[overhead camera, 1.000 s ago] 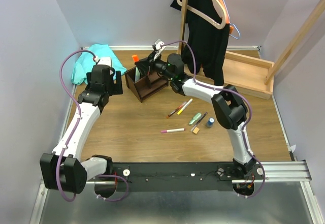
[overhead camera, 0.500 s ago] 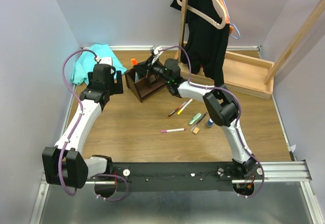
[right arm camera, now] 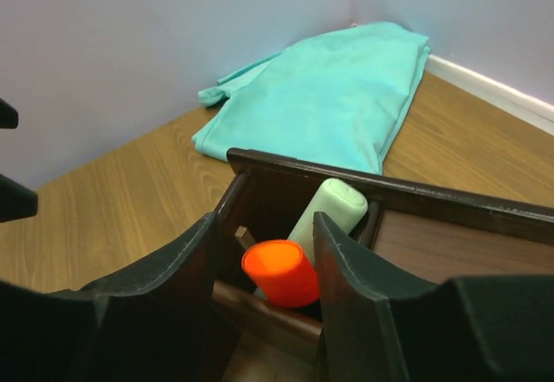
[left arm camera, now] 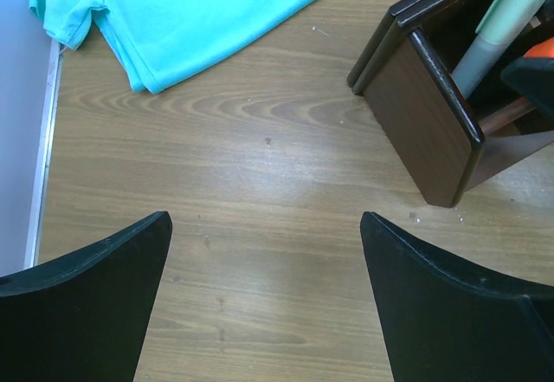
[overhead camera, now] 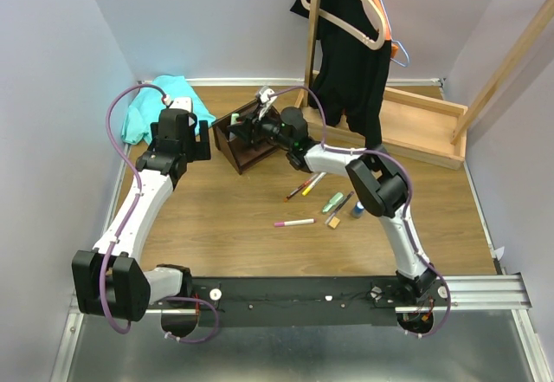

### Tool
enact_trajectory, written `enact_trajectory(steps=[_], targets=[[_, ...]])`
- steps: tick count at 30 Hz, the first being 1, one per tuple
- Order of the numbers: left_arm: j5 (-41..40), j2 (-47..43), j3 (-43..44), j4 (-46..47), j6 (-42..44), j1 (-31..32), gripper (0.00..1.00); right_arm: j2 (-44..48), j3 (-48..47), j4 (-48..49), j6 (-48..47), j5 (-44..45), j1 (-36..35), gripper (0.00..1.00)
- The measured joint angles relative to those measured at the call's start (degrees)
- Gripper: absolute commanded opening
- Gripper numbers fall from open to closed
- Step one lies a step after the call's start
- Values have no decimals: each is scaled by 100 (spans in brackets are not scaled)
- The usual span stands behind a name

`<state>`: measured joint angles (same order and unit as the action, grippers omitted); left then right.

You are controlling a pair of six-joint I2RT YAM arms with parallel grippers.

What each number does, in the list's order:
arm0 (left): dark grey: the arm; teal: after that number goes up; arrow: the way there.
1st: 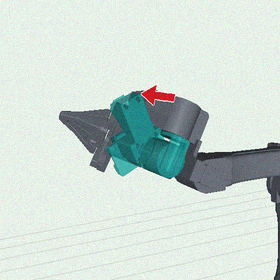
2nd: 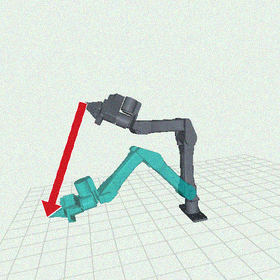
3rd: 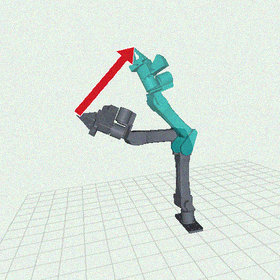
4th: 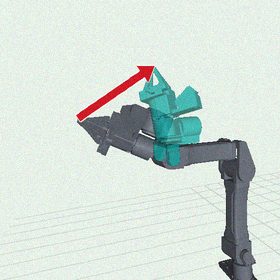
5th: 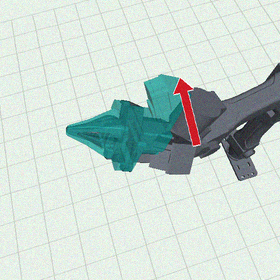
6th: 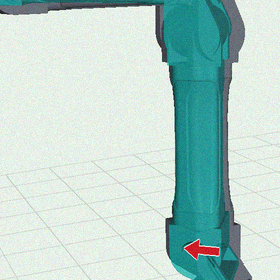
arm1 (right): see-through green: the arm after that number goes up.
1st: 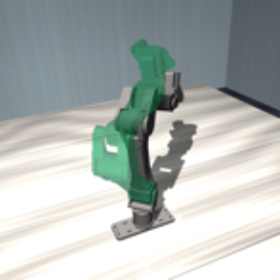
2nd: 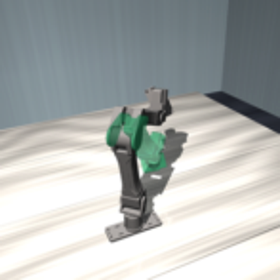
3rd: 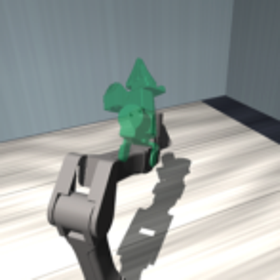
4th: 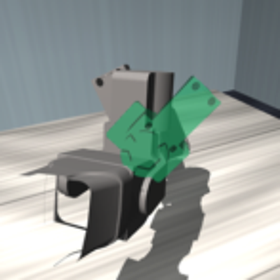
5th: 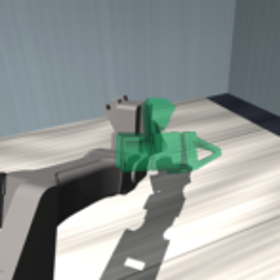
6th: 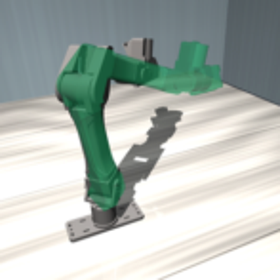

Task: Sort the stationery into containers
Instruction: Place the pen in the storage box, then pick up the pen from the center of the board.

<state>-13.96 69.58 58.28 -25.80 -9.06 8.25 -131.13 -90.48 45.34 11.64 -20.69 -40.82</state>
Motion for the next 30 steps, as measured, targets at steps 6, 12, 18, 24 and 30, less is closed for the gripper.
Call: enact_trajectory(steps=[6, 12, 18, 24, 30], targets=[[173, -13, 11, 0, 39, -2, 99, 485, 372, -229, -111, 4, -7, 59], [1036, -264, 37, -9, 337, 17, 99, 2074, 1235, -774, -601, 146, -4, 64], [2487, -678, 212, -125, 1351, 975, 98, 4454, 2330, -1814, -1563, 778, -4, 66], [3414, -251, 837, -699, 2496, 2157, 92, 6022, 3189, -3598, -2347, 1152, 35, 66], [3504, 446, 1099, -1373, 3442, 3084, 78, 6677, 3877, -4968, -2122, 1207, 651, 60]])
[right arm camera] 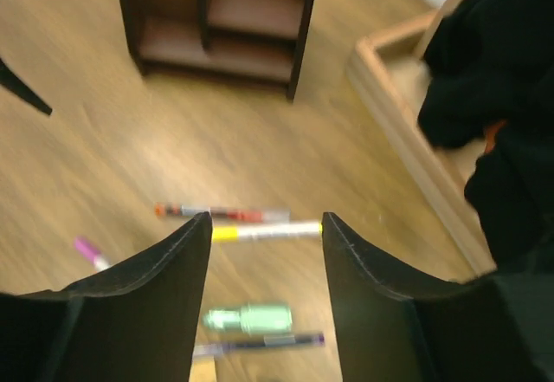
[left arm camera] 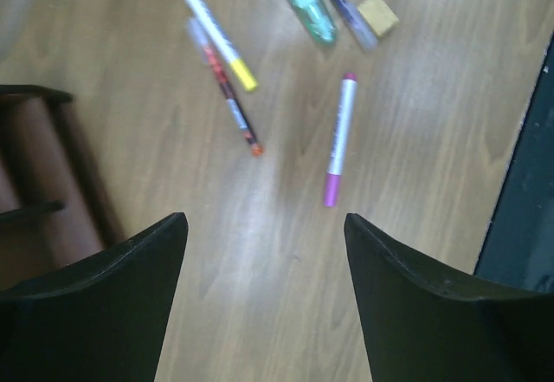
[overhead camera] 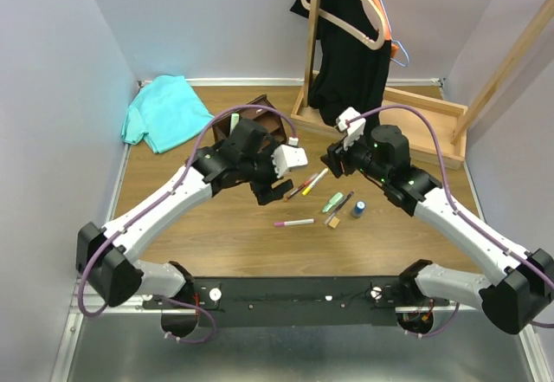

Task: Sort the stationery into containers
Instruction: Pick up the pen from the center of the board.

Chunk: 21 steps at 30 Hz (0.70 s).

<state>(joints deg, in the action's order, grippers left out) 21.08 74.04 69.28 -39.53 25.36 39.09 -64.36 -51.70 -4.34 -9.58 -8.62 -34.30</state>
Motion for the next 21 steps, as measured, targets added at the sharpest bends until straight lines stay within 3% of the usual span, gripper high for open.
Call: enact_trajectory(steps=[5, 11, 17, 21], targets=[[4, 280, -205, -85, -225, 39, 84, -31, -247, -1257, -575, -588, 177, 60], [-531, -1198, -1528, 407, -739, -599, 89, -1086, -1036, -2199, -1836, -1290, 149, 55], [-710, -1523, -1521, 669, -1471, -2675, 91, -2293, -1196, -2424, -2627, -1523, -417, 54], [-734, -1552, -1351, 411, -1720, -3563, 91, -3215, -1281, -2492, -2802, -1519, -1161, 54]])
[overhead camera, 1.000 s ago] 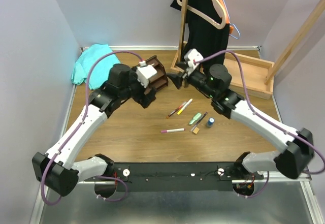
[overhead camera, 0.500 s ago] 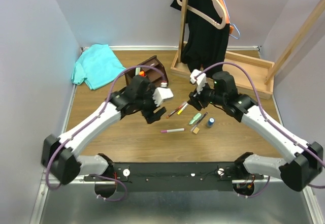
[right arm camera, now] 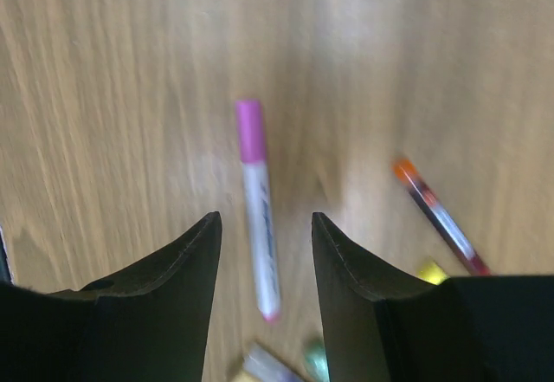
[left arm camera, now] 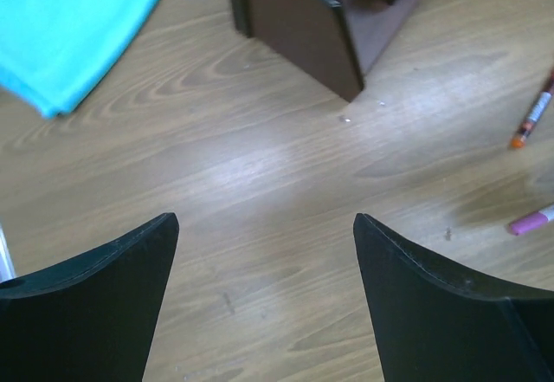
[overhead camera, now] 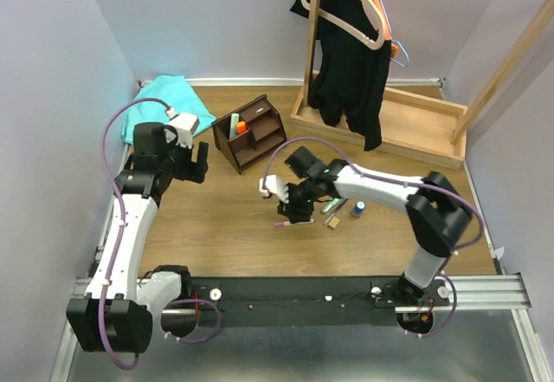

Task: Sort the stationery into containers
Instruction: Pick up the pen from the center of the board.

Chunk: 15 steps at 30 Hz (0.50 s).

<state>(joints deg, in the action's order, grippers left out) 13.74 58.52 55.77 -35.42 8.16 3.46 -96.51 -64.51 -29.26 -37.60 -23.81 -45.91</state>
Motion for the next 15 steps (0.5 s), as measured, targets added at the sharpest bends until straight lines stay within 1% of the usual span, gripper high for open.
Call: enact_trajectory(steps=[4, 7, 11, 15], targets=[[-13, -273, 4, -116, -203, -387, 92, -804, -494, -162, 28, 52, -505, 54], [-26, -531, -48, -94, -339, -492, 93, -1147, -863, -240, 83, 138, -662, 54], [-24, -903, -273, -92, -549, -549, 93, -1331, -1082, -254, 153, 321, -732, 53], [-24, -1012, -455, -111, -651, -599, 93, -1419, -1121, -385, 151, 496, -739, 53]])
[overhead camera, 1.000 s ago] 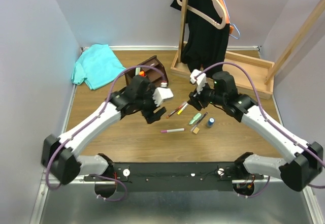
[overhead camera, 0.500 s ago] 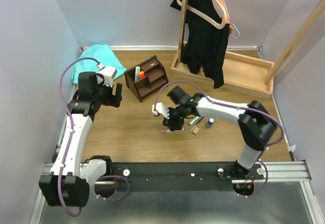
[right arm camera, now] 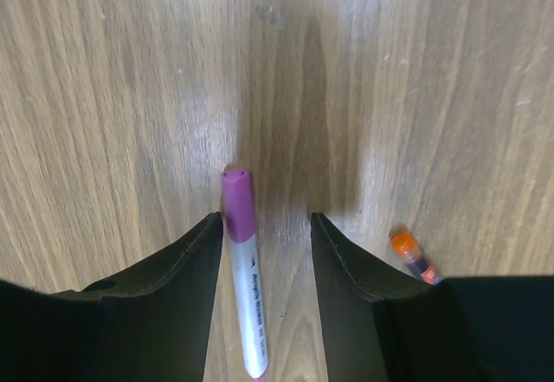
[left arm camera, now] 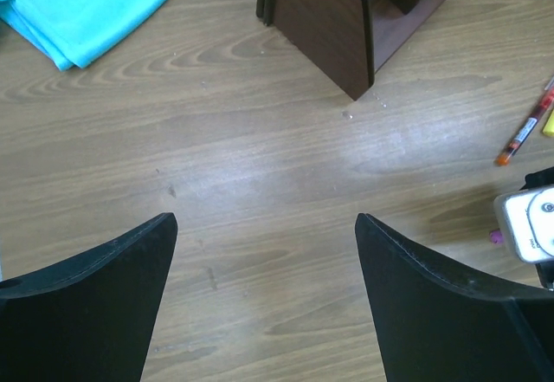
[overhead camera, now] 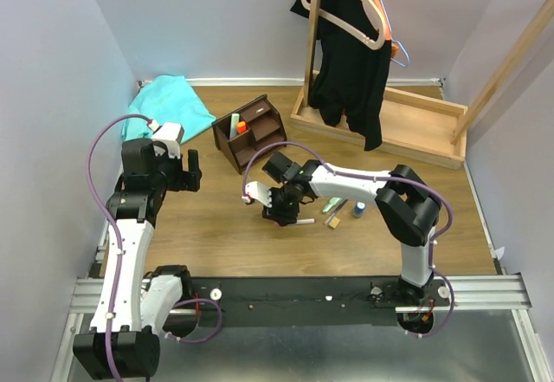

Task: Sort the stationery into containers
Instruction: Pick up the pen from the center of the board.

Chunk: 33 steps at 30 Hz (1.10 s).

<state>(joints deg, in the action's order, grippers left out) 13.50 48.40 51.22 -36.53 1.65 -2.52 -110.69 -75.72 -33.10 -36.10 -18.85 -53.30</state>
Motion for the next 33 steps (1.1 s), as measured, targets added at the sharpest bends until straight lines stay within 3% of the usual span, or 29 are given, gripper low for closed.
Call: enact_trajectory(steps=[5, 11, 15, 19, 23, 26, 29, 30, 33], targets=[[0, -9, -92, -7, -26, -4, 93, -20, 35, -131, -4, 127, -48, 53], [2, 0, -105, 2, -83, -9, 93, 48, 199, -61, -85, 291, -197, 39], [0, -2, -131, 7, -90, -15, 93, 46, 203, -50, -87, 339, -245, 15], [0, -46, -210, 0, -92, -15, 93, 46, 170, -92, -68, 363, -275, 1], [0, -92, -225, -11, -85, -26, 93, -50, -319, -476, -142, 505, -284, 1], [0, -133, -225, -15, -55, -42, 93, -94, -1294, -675, -173, 531, -284, 1], [-4, -133, -225, -15, -33, -42, 93, -72, -2140, -452, -122, 474, -214, 1], [-13, -133, -223, -15, -24, -59, 93, -7, -2490, 46, 105, 267, -66, 1], [-26, -133, -219, -15, -22, -120, 93, 125, -2380, 669, 374, 46, 149, 1]])
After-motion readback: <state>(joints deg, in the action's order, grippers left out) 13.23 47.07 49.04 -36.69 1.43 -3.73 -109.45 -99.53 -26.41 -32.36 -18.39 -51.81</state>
